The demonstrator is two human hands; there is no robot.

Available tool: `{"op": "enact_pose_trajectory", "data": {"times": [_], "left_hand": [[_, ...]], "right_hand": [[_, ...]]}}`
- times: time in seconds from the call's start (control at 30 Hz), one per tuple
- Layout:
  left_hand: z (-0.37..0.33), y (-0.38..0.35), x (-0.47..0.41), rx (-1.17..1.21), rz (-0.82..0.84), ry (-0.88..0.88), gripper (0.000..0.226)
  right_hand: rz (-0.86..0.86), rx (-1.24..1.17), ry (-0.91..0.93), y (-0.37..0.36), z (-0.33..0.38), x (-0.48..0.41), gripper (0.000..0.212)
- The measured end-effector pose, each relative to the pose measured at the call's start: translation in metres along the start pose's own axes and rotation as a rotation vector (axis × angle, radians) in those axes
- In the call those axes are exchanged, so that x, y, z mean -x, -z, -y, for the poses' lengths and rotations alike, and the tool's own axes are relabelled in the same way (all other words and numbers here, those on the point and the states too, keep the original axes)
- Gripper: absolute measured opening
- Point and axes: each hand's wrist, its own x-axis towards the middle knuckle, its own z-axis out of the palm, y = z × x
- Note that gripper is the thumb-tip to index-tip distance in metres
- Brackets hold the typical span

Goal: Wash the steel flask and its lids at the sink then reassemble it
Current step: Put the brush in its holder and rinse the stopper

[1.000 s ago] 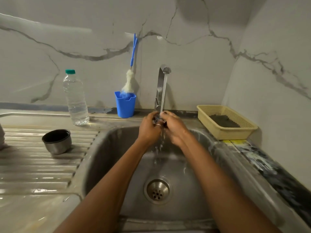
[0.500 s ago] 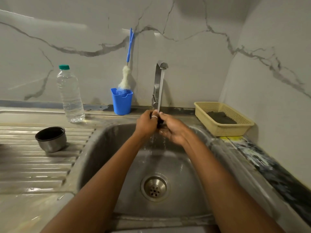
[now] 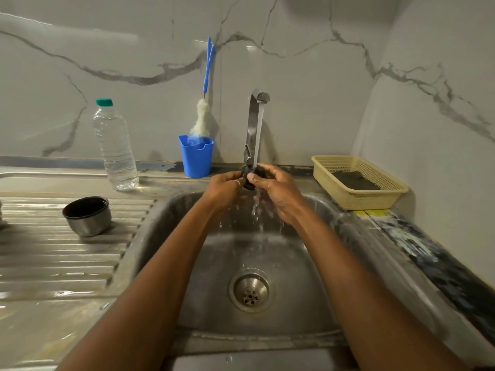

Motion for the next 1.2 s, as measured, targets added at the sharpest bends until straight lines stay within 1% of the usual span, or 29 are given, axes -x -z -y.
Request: {"op": "enact_pose_trajectory", "data": {"times": [0.13,0.23,0.27,0.3,0.37,0.4,0.47,0.5,0.57,0.6,0.73,0.83,0.9,0.97,1.03,1.1,1.13,1.17,1.2], "left_hand": [[0.000,0.003,-0.001,-0.002,0.066,-0.038,0.049],[0.001,0.005,-0.001,-0.026,0.081,-0.048,0.045],[0.000,0.006,0.001,-0.008,0.078,-0.050,0.043],[0.000,0.007,0.002,0.005,0.078,-0.049,0.040],[-0.001,0.008,0.004,-0.004,0.110,-0.046,0.033],[-0.001,0.008,0.006,-0.004,0.130,-0.041,0.030],[-0.001,0.007,0.006,0.034,0.139,-0.021,0.027],[-0.002,0.005,0.007,0.045,0.125,-0.008,0.027],[-0.004,0.001,0.009,0.058,0.099,0.020,0.027],[-0.004,0.000,0.009,0.079,0.088,0.036,0.027],[-0.006,-0.004,0.012,0.208,0.056,0.092,0.030],[-0.007,-0.005,0.012,0.175,0.042,0.071,0.034],[-0.007,-0.005,0.014,0.170,0.056,0.045,0.035],[-0.005,-0.003,0.013,0.158,0.059,0.015,0.032],[-0.003,-0.002,0.012,0.138,0.065,-0.014,0.032],[-0.001,-0.001,0.011,0.103,0.075,-0.021,0.033],[0.000,-0.001,0.011,0.097,0.077,-0.021,0.032],[-0.001,-0.001,0.011,0.113,0.076,-0.022,0.031],[-0.001,-0.001,0.010,0.146,0.070,-0.022,0.030]], "right_hand": [[0.047,-0.082,-0.121,-0.002,0.002,0.001,0.046],[0.086,-0.150,-0.182,-0.002,0.006,0.001,0.044],[0.112,-0.184,-0.193,-0.001,0.006,0.001,0.046],[0.134,-0.219,-0.200,-0.001,0.007,0.001,0.053],[0.111,-0.200,-0.177,0.000,0.006,0.000,0.070],[0.084,-0.138,-0.150,-0.001,0.005,-0.001,0.067],[0.030,-0.035,-0.075,-0.001,0.005,0.000,0.044],[0.008,-0.012,-0.044,-0.001,0.005,0.000,0.041],[-0.021,0.040,0.000,0.001,0.004,-0.001,0.054],[-0.016,0.060,0.027,0.003,0.005,-0.002,0.057],[0.051,0.064,0.076,0.009,0.005,0.000,0.059],[0.063,0.070,0.093,0.012,0.004,0.000,0.061],[0.058,0.068,0.069,0.011,0.004,-0.002,0.059],[0.083,0.009,-0.031,0.011,0.005,-0.002,0.055],[0.112,-0.055,-0.144,0.011,0.007,0.001,0.040],[0.105,-0.104,-0.187,0.013,0.007,0.002,0.027],[0.103,-0.143,-0.184,0.014,0.006,0.002,0.024],[0.106,-0.188,-0.175,0.015,0.006,0.001,0.026],[0.111,-0.217,-0.158,0.016,0.006,0.001,0.033]]}}
